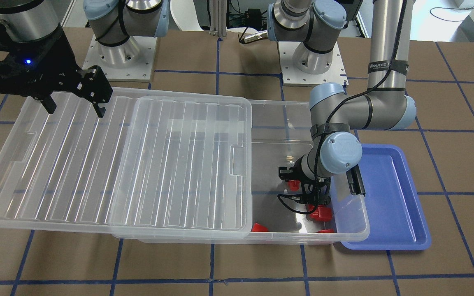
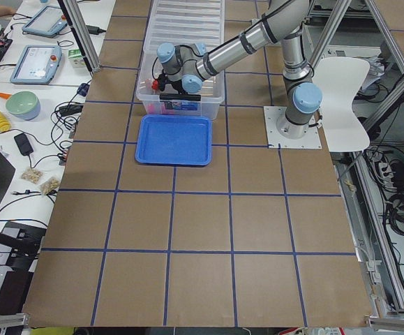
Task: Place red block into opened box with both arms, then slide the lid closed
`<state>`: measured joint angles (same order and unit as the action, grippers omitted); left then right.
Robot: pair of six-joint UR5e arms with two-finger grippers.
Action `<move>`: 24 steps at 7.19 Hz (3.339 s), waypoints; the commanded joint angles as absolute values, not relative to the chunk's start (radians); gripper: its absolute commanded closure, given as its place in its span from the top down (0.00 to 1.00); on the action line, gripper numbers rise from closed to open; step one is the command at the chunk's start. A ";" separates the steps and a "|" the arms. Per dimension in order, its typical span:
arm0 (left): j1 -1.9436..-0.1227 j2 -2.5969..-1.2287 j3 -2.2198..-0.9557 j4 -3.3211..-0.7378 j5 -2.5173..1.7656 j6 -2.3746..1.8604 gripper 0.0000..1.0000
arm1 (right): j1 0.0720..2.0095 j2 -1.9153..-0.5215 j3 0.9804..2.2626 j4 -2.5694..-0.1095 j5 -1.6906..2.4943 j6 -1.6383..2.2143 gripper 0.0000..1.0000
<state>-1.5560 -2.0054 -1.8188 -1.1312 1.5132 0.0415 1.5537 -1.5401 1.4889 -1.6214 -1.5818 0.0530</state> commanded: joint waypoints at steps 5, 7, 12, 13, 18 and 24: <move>-1.562 -1.910 -1.552 -1.427 1.519 0.044 1.00 | 1.331 -1.546 1.468 -1.582 -1.588 -0.265 1.00; -1.562 -1.812 -1.487 -1.543 1.519 0.045 1.00 | 1.171 -1.548 1.465 -1.582 -1.597 -0.498 1.00; -1.565 -1.608 -1.523 -1.609 1.499 0.046 1.00 | 0.939 -1.419 1.618 -1.742 -1.582 -0.670 1.00; -1.566 -1.603 -1.535 -1.606 1.506 0.046 1.00 | 0.939 -1.407 1.682 -1.817 -1.583 -0.670 1.00; -1.568 -1.542 -1.624 -1.620 1.573 0.069 1.00 | 1.036 -1.425 1.778 -1.931 -1.585 -0.596 1.00; -1.551 -1.526 -1.638 -1.615 1.591 0.169 1.00 | 1.219 -1.431 1.779 -1.931 -1.582 -0.327 1.00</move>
